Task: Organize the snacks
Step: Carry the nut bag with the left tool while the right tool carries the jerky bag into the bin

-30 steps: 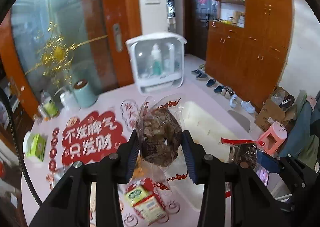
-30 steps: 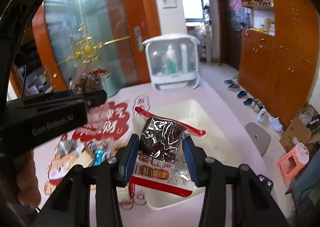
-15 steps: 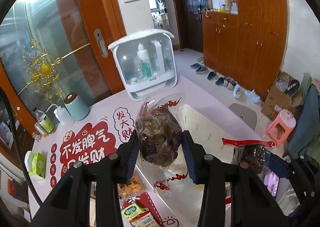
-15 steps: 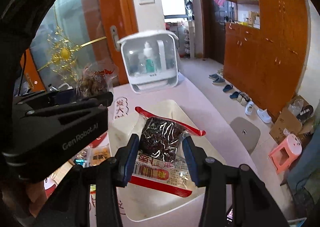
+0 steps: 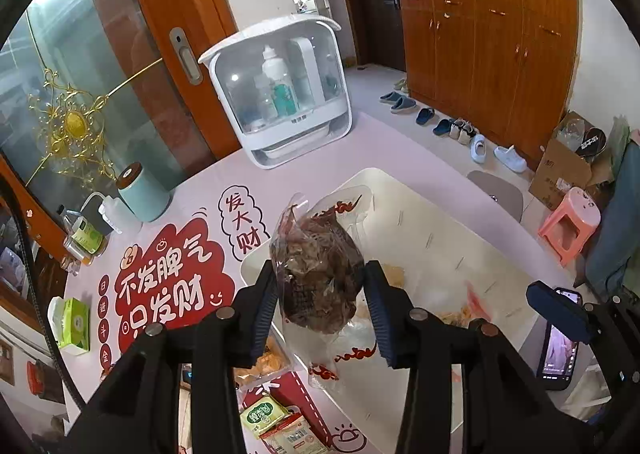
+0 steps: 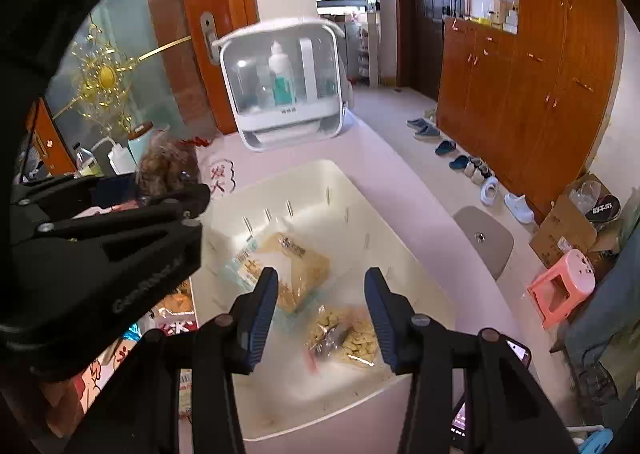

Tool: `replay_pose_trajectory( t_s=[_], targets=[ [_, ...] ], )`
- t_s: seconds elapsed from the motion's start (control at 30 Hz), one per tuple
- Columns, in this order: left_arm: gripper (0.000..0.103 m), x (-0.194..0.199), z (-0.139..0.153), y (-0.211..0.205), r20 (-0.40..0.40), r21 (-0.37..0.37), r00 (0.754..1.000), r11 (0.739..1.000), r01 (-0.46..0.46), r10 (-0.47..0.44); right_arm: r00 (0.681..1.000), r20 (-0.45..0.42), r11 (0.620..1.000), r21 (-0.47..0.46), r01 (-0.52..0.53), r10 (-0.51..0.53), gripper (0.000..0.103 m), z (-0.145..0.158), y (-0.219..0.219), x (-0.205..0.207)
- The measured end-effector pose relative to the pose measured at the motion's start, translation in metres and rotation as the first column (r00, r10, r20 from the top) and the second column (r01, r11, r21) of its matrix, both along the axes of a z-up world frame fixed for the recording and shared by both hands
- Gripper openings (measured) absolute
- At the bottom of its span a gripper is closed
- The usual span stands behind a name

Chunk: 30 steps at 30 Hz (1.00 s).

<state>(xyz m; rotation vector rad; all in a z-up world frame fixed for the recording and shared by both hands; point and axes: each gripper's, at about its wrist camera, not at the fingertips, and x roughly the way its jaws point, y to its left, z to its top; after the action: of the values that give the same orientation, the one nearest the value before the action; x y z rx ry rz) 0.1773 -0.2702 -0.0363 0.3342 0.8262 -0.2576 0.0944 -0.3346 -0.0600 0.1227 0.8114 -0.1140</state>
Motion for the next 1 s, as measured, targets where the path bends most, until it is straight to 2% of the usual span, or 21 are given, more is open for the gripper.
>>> replay_pose_trajectory(
  t_s=[0.03,0.1,0.13,0.2,0.33,0.57,1.0],
  targets=[
    [0.054,0.000,-0.001,0.000,0.000,0.005,1.000,1.000,-0.002,0.002,1.000,-0.012,1.000,0.006,0.003,-0.003,0.046,-0.003,-0.001,0.001],
    [0.092,0.001,-0.001,0.001,0.019,0.017,1.000,1.000,-0.010,0.010,0.999,-0.034,1.000,0.030,0.006,-0.005,0.046,-0.008,-0.004,0.005],
    [0.094,-0.002,0.001,0.003,0.049,0.020,0.999,1.000,-0.010,0.009,0.999,-0.043,0.999,0.043,0.007,-0.005,0.047,-0.010,-0.005,0.005],
    [0.095,-0.005,0.002,0.004,0.071,0.031,0.997,1.000,0.003,-0.005,0.999,-0.049,0.998,0.055,0.008,-0.006,0.049,-0.012,-0.006,0.005],
    [0.095,-0.005,-0.002,0.009,0.048,0.043,0.999,0.999,-0.002,0.000,0.999,-0.047,0.999,0.050,0.005,-0.003,0.055,-0.014,-0.004,0.003],
    [0.095,-0.008,-0.001,0.028,0.009,0.001,0.999,1.000,-0.031,0.031,0.999,-0.047,0.999,0.049,-0.007,0.010,0.056,-0.013,0.003,0.001],
    [0.095,-0.029,0.014,0.066,0.028,-0.028,0.997,0.997,-0.075,0.076,0.999,-0.037,0.999,0.046,-0.007,0.009,0.056,-0.009,0.020,-0.008]
  ],
)
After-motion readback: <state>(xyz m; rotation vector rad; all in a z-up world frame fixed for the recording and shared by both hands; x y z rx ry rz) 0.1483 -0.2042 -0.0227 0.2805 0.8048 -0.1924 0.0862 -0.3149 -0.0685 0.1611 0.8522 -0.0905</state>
